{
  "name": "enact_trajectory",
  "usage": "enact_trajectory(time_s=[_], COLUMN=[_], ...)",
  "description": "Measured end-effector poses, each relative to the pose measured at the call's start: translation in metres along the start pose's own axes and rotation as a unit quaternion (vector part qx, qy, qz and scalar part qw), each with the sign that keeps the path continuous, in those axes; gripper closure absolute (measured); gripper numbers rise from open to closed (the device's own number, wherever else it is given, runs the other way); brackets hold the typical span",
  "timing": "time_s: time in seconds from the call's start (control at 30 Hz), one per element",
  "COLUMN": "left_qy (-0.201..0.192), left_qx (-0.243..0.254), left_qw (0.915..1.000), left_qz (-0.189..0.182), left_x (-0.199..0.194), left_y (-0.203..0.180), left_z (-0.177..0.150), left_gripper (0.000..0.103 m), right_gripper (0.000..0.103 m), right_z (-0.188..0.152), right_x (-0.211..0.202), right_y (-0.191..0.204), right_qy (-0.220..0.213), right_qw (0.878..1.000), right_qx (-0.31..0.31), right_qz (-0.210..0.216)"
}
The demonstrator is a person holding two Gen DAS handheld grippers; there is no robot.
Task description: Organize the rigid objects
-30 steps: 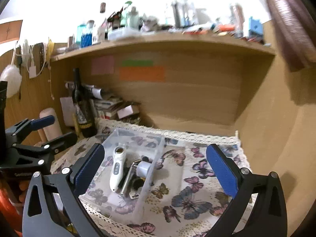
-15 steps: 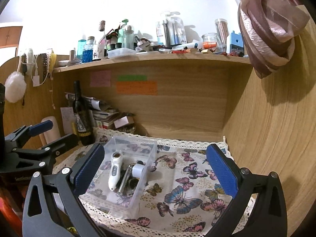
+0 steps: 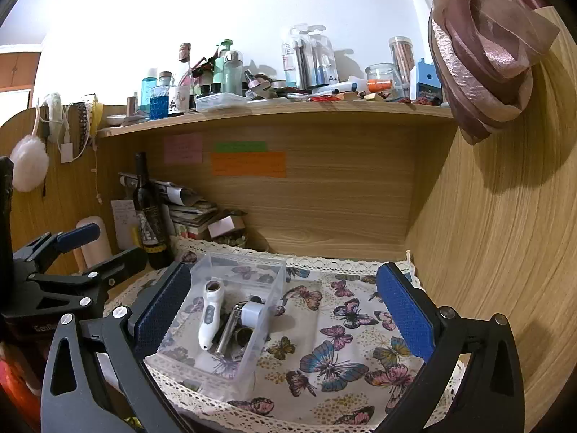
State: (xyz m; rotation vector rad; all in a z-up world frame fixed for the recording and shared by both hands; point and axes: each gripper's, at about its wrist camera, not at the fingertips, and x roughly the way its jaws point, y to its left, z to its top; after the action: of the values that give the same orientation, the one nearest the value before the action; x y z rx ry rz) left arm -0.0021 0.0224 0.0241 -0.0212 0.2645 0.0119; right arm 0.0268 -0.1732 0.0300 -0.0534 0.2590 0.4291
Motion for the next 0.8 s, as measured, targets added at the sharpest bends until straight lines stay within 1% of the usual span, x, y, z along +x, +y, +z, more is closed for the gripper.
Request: enact_trajectory(time_s=[0.27,0.8], left_qy=[-0.002,-0.004], left_qx=[0.001,0.002], left_qw=[1.0000,1.0000], left_qz=[0.000,-0.001], left_x=[0.0000,-0.0019], left_y=[-0.0014,-0.0019], left_z=[0.0012,0.0020], left_gripper=[0.001,0.000], right_gripper=[0.000,0.000], right_z=[-0.0001,-0.0001], right_x=[-0.0024,-0.0038], right_y=[0.0031,0.0034], right_qy=[-0.003,-0.004], right_qw=[1.000,1.000], right_qx=[0.000,-0.001], right_qz=[-0.006,-0.003])
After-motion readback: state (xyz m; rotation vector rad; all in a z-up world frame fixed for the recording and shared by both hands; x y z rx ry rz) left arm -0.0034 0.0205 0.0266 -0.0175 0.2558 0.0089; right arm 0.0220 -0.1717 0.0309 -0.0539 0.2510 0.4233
